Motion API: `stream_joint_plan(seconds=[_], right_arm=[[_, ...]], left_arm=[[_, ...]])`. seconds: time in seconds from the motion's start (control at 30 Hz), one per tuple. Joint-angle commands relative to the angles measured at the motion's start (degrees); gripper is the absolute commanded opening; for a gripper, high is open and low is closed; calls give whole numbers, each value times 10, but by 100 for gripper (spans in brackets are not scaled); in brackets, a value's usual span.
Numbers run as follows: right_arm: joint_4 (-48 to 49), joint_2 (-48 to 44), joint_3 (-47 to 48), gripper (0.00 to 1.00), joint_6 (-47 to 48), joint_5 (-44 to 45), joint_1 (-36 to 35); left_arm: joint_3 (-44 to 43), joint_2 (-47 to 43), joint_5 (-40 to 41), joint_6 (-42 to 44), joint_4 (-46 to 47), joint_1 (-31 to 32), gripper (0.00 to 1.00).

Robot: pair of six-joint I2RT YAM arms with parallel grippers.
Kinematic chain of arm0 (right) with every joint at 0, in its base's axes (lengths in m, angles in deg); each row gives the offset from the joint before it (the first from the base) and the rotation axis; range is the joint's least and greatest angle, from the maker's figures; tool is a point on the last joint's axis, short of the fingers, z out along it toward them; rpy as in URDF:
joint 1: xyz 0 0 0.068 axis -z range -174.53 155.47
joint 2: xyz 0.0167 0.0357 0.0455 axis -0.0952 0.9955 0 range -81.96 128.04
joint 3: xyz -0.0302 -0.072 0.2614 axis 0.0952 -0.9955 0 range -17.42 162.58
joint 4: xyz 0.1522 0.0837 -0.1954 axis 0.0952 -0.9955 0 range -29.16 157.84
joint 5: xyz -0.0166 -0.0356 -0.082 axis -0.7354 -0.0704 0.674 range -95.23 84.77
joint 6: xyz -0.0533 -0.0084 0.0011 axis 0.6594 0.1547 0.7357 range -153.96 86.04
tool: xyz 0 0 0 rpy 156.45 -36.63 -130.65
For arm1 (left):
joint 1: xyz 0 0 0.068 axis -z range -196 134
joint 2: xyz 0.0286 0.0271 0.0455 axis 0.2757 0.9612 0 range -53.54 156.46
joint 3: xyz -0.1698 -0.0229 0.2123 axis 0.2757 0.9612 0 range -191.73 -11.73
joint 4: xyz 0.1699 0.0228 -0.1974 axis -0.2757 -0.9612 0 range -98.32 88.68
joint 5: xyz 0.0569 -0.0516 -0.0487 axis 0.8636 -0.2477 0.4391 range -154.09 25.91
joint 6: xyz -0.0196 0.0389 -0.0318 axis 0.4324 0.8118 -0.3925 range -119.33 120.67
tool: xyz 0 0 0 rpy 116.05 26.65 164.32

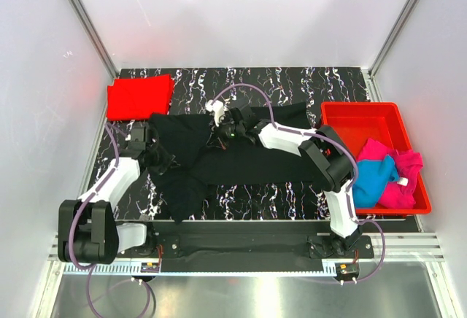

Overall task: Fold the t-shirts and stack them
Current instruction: Fold the tshirt

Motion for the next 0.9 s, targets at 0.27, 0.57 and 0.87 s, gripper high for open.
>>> stream_joint_plan(seconds=[0.27,0.57,0.87], right_arm=[[36,-49,-13,0,8,10,4],[50,-51,-35,0,0,9,5],[45,-58,-38,0,1,10,6]], left_arm=[[84,-48,-40,-146,111,18,0],[83,-40,-22,-163,91,20,0],[92,-37,-53,-178,123,20,22]])
